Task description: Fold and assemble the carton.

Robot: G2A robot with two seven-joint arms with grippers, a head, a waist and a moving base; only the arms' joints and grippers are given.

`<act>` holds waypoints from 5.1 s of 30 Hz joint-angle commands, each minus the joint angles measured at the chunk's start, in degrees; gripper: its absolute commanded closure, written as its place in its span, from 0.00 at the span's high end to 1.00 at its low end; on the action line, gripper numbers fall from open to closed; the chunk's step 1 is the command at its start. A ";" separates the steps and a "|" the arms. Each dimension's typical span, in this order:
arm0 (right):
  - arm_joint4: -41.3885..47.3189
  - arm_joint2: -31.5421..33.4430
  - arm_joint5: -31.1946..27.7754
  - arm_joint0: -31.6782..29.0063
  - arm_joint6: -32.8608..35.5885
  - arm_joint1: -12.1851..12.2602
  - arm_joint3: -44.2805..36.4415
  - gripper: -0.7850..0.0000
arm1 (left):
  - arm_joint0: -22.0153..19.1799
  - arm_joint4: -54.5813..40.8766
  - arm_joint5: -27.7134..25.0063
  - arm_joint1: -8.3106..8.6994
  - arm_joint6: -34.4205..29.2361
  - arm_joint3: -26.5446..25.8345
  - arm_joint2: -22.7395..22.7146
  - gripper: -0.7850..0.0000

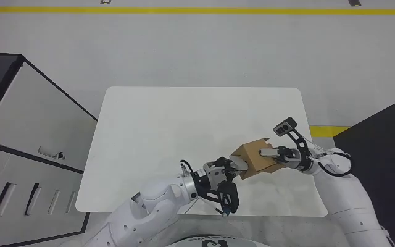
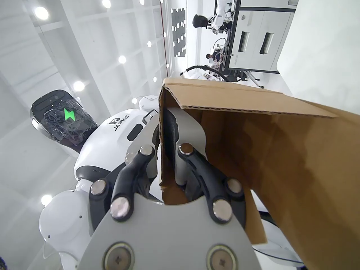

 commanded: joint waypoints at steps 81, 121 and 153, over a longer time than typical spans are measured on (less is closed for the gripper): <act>25.80 -11.95 4.77 4.34 0.00 2.13 3.71 0.00 | 8.42 -8.79 9.34 2.38 7.29 -2.07 -15.77 0.00; -4.48 -4.43 -5.04 8.05 -7.05 3.81 -5.32 0.00 | 4.55 -10.53 2.54 3.17 9.04 3.03 -17.79 1.00; -56.90 -11.11 -18.74 20.17 -12.80 5.24 -20.17 0.00 | 8.24 -12.42 -2.85 4.56 6.50 2.33 -26.03 1.00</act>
